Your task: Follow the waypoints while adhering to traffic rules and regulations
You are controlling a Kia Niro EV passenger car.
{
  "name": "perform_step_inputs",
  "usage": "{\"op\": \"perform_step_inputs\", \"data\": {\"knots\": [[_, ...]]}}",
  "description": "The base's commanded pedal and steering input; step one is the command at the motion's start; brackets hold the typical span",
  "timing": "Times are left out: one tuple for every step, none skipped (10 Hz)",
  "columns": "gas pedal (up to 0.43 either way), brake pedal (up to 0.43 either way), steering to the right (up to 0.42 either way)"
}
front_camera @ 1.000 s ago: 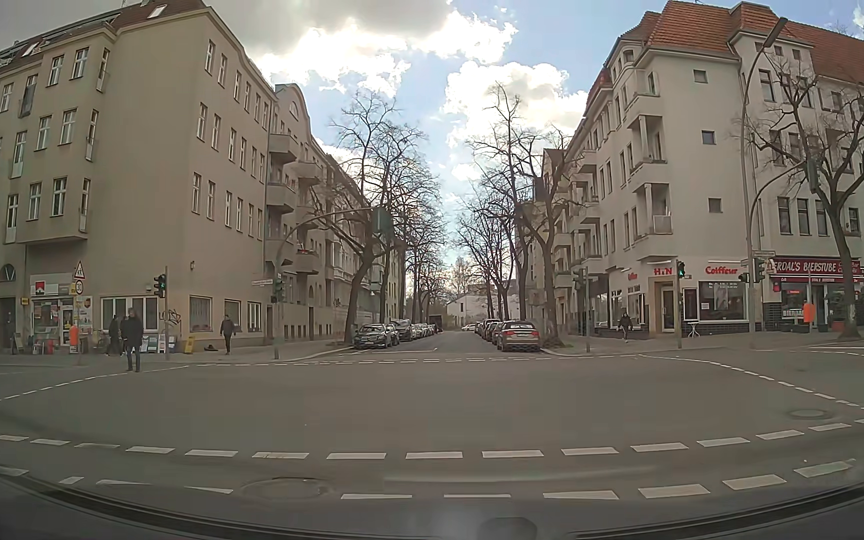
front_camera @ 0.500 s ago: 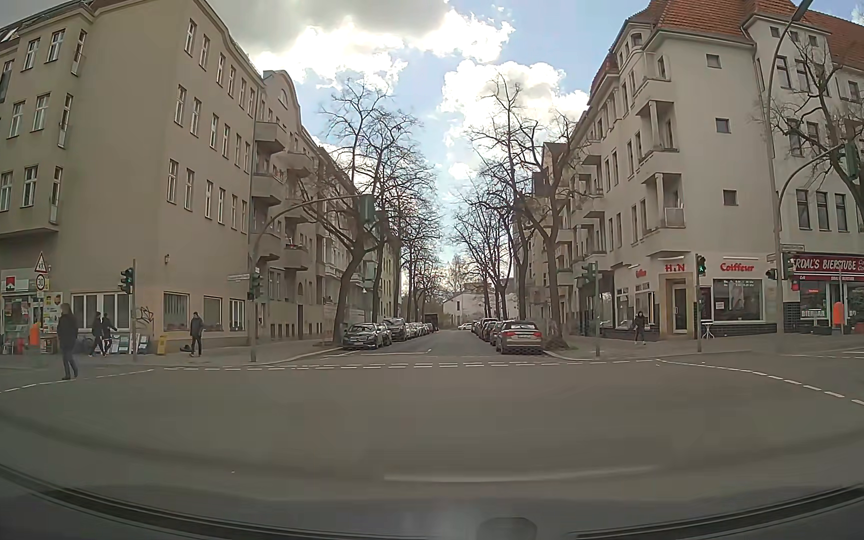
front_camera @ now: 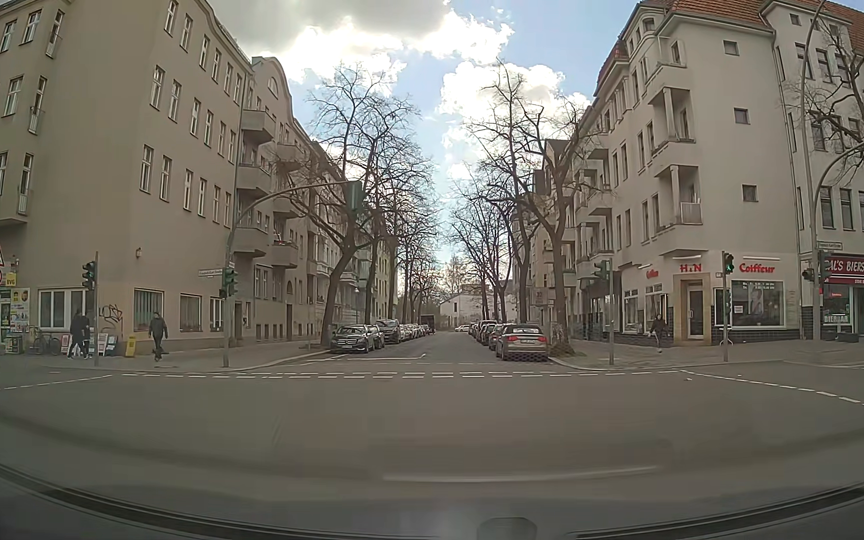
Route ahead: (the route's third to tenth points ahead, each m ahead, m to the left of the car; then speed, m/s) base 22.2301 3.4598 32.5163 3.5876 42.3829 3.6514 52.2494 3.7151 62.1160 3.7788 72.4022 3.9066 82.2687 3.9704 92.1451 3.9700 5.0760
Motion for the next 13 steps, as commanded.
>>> {"op": "perform_step_inputs", "data": {"knots": [[0.098,0.024,-0.004],[0.098,0.024,-0.011],[0.098,0.024,-0.017],[0.098,0.024,-0.023],[0.098,0.024,-0.027],[0.098,0.024,-0.027],[0.098,0.024,-0.027],[0.098,0.024,-0.027],[0.098,0.024,-0.026],[0.098,0.024,-0.026],[0.098,0.024,-0.026],[0.098,0.024,-0.026],[0.098,0.024,-0.023]]}}
